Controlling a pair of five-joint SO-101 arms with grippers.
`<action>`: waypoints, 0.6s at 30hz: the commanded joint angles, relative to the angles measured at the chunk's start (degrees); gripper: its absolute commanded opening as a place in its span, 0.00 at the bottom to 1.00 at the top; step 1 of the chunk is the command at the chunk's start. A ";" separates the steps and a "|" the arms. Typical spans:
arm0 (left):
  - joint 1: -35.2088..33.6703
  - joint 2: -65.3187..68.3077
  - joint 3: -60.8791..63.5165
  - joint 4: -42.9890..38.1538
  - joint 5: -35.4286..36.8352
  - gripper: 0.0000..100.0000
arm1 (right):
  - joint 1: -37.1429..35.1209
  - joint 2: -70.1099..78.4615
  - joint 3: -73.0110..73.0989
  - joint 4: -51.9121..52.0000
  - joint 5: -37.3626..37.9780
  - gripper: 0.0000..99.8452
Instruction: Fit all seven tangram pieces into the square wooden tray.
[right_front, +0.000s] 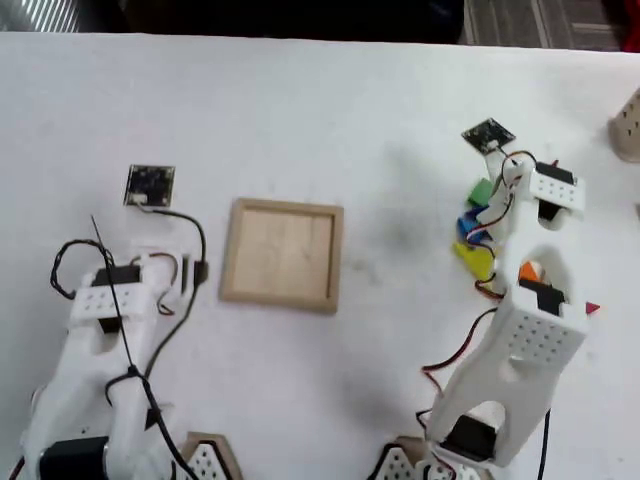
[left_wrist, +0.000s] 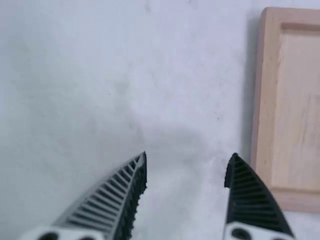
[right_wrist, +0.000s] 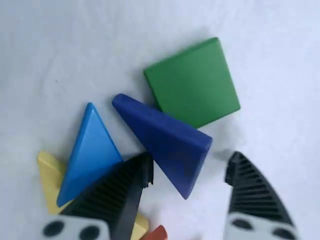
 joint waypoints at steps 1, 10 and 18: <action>0.66 0.13 -0.62 -1.32 -0.44 0.26 | -0.92 0.84 -6.68 3.12 -0.70 0.08; 0.66 0.13 -0.62 -1.32 -0.44 0.26 | -1.54 0.04 -13.71 12.88 -3.87 0.02; 0.66 0.13 -0.62 -1.32 -0.44 0.26 | -1.98 -0.57 -15.38 18.59 -3.96 0.02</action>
